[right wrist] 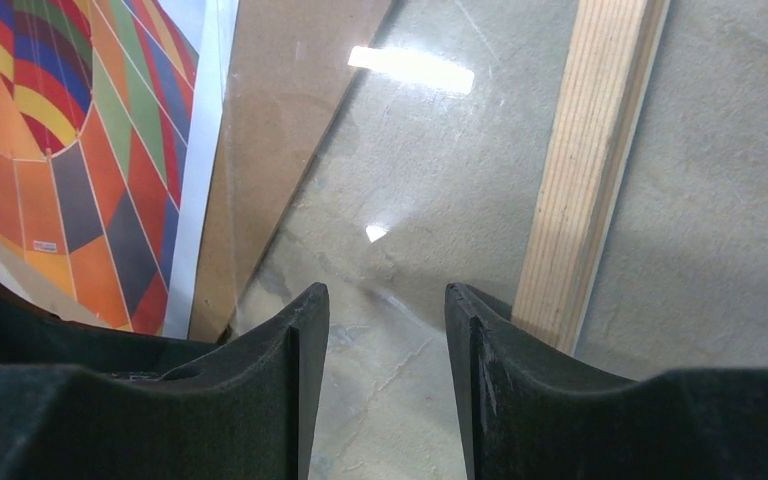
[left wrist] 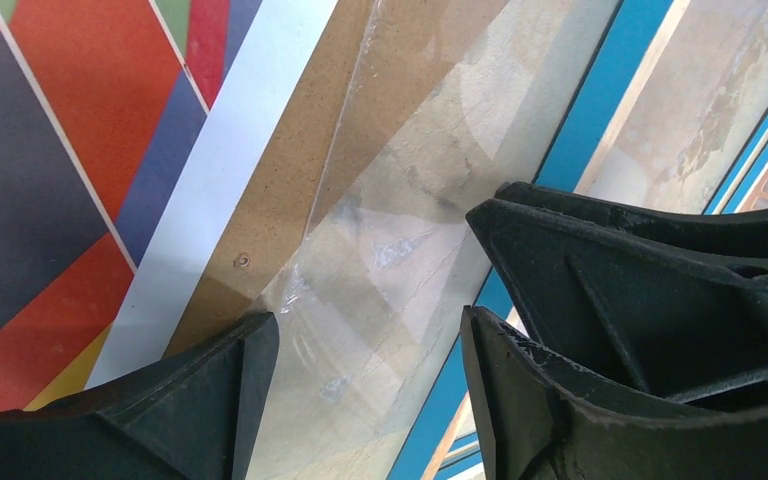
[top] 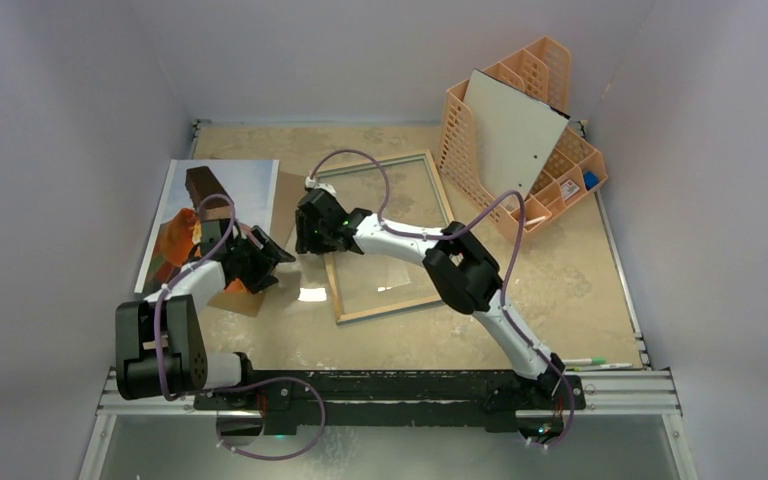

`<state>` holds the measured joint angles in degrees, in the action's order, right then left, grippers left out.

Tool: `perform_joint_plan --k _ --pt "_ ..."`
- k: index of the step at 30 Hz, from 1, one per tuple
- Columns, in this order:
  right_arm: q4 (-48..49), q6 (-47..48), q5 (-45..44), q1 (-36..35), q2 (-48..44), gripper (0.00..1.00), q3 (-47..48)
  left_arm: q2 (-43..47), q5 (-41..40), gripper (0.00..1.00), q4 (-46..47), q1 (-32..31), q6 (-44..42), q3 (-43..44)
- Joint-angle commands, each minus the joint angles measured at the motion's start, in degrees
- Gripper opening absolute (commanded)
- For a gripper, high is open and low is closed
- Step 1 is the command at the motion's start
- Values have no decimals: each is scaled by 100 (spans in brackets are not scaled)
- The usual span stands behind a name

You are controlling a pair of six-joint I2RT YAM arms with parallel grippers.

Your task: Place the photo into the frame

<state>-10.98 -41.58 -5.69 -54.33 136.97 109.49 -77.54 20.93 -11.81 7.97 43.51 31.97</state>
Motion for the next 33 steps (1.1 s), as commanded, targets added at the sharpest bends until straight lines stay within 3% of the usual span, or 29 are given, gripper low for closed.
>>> perform_joint_plan --k 1,5,10,17,23,33 --pt "-399 8 379 80 304 50 -385 -172 -743 72 152 -6 -114 -385" --pt "-405 24 420 118 300 50 -462 411 -1598 77 72 -6 -186 -285" --pt "-372 32 428 175 244 49 -606 822 -1952 80 264 -168 -125 -383" --pt "-295 47 523 220 200 49 -761 351 -1421 80 937 -503 78 -620" --pt "-218 42 556 263 186 49 -903 73 -1450 80 1344 -652 231 -642" --pt "-14 32 1456 500 258 48 -1063 185 -258 74 817 -485 1059 -242"
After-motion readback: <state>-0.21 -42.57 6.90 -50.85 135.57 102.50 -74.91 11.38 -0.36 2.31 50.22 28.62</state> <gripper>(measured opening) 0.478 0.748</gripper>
